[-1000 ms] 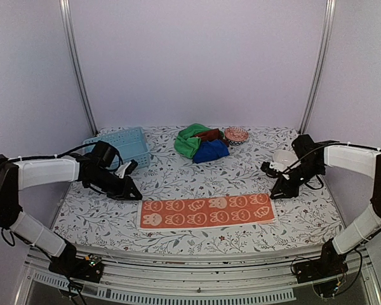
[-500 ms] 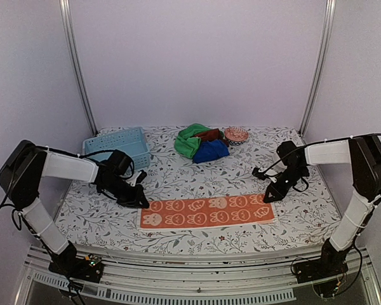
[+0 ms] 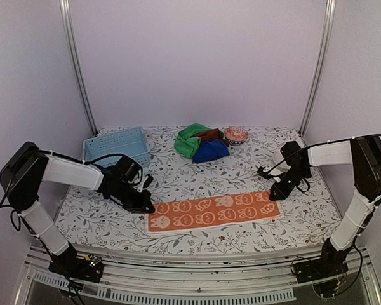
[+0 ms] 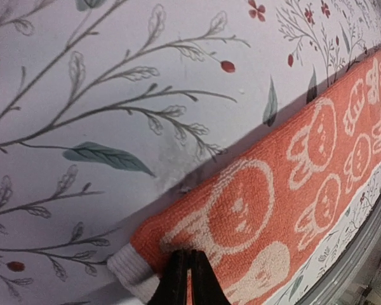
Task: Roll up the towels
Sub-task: Adjust the towel at the center of the board.
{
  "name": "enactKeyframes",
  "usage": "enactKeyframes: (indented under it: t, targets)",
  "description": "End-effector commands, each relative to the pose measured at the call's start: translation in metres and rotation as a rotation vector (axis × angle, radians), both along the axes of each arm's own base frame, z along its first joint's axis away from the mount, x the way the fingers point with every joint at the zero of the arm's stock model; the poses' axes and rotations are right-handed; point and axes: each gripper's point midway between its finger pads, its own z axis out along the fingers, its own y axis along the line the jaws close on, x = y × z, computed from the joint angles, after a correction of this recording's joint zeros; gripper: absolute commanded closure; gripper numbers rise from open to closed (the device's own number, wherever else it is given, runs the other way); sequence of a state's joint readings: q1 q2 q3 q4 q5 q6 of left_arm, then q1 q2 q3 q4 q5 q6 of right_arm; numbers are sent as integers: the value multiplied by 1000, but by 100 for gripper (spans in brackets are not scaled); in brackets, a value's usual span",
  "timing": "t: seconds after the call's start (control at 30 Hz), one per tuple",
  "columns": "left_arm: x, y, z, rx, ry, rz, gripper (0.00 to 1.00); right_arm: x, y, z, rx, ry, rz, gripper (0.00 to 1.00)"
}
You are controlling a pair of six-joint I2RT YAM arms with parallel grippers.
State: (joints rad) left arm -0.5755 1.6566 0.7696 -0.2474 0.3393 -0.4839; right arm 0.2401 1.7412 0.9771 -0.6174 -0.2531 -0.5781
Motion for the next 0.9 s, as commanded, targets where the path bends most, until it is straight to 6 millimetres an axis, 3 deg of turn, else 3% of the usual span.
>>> enactKeyframes:
  t: [0.0, 0.2, 0.33, 0.53, 0.7, 0.87]
  targets:
    - [-47, -5, -22, 83, 105, -18, 93, -15, -58, -25, -244, 23, -18, 87]
    - [-75, -40, -15, 80, 107, -92, 94, -20, -96, -15, -298, -2, -17, 86]
    - [-82, -53, -18, 112, 103, -135, 95, -15, -111, -11, -321, -26, -20, 85]
    - [-62, -50, -6, 230, 26, -161, 88, -7, -93, 11, -209, -43, -51, 83]
    - [-48, -68, 29, 160, -72, -203, 75, -11, -83, 35, -137, -70, -93, 75]
    - [-41, -87, 39, 148, -98, -244, 71, -18, -86, 39, -130, -34, -180, 74]
